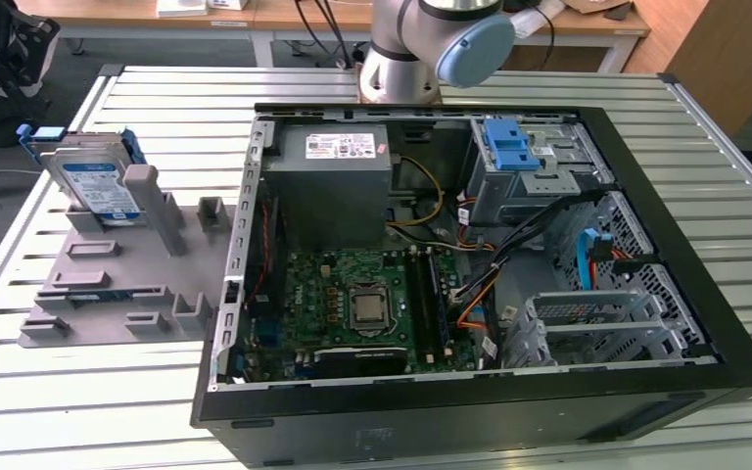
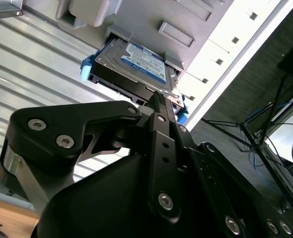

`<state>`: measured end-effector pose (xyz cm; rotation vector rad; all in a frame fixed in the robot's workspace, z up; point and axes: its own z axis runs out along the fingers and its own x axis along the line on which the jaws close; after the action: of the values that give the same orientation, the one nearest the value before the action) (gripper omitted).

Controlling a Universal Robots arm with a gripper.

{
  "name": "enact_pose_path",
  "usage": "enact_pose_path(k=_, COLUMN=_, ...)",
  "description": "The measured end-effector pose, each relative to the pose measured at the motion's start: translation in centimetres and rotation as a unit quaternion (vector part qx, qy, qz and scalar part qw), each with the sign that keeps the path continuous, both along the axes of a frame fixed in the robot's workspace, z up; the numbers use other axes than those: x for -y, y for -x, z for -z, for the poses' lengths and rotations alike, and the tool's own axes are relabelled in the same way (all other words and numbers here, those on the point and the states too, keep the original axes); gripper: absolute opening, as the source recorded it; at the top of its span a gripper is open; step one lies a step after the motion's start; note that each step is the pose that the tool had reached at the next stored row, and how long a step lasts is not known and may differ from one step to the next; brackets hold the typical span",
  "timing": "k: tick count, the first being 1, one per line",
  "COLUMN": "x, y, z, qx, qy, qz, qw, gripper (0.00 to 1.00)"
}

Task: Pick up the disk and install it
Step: 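Pick up the disk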

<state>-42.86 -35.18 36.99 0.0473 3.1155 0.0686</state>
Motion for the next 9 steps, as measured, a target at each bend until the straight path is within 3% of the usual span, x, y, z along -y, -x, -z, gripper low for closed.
enact_pose_path(k=9, x=0.00, y=0.00, z=0.00, qx=0.0000, qy=0.0000, qz=-0.004, qw=1.0000, gripper=0.11)
